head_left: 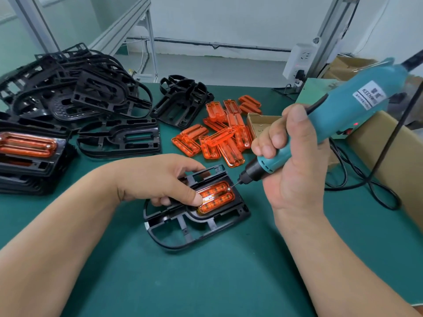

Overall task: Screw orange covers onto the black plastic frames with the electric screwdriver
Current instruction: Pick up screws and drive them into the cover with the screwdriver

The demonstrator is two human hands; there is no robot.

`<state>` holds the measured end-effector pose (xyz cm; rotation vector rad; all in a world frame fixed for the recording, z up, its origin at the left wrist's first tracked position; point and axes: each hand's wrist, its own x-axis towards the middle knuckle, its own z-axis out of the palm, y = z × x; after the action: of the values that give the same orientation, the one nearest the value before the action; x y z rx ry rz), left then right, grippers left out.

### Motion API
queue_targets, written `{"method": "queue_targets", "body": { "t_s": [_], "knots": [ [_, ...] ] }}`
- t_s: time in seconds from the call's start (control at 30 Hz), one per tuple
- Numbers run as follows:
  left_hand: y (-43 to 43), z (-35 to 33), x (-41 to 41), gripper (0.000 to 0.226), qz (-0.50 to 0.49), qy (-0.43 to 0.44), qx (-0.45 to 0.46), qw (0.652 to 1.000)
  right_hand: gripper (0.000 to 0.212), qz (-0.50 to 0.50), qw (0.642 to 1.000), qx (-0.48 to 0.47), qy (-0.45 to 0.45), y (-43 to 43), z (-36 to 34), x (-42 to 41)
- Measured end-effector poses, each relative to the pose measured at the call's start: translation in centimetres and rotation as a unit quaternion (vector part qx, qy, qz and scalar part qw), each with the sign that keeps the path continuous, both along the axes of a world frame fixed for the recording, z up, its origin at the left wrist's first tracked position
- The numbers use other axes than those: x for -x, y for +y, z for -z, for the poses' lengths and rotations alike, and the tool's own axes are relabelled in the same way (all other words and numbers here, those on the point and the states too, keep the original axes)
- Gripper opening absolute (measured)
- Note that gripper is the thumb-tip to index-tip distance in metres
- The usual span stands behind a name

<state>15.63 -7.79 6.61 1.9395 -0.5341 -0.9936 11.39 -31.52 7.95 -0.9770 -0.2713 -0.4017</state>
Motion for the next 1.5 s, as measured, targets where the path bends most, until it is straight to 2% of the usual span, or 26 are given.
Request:
{"method": "queue_targets", "body": {
  "t_s": [0.6,0.77,0.93,1.07,1.17,1.23,1.37,1.5],
  "knots": [
    [0.07,0.16,-0.08,0.046,0.021,0.0,0.019,1.0,0.015,-0.008,0.999,0.03,0.011,0.54,0.29,-0.05],
    [0.01,0.03,-0.06,0.044,0.028,0.003,0.023,0.999,0.006,-0.023,0.998,0.065,-0.012,0.81,0.1,0.16],
    [-0.01,-0.14,-0.01,0.043,0.029,0.004,0.021,0.999,0.022,-0.047,0.994,0.098,-0.026,0.72,-0.18,0.22],
    [-0.04,-0.23,-0.03,0.042,0.025,0.003,0.019,1.0,0.055,-0.083,0.994,0.066,-0.003,0.73,-0.24,-0.03],
    [-0.04,-0.14,0.0,0.047,0.018,0.003,0.017,1.0,0.061,-0.084,0.995,0.058,0.013,0.81,-0.37,-0.15],
    [-0.02,-0.07,-0.04,0.049,0.015,0.01,0.019,1.0,0.054,-0.061,0.996,0.063,0.017,0.81,-0.39,-0.18],
    [-0.01,-0.02,-0.06,0.049,0.02,0.013,0.021,1.0,0.02,-0.006,0.996,0.081,0.024,0.59,-0.06,-0.34],
    [0.03,0.07,-0.1,0.052,0.013,0.011,0.017,1.0,0.009,-0.005,0.997,0.066,0.031,0.2,0.16,-0.59]
  ]
}}
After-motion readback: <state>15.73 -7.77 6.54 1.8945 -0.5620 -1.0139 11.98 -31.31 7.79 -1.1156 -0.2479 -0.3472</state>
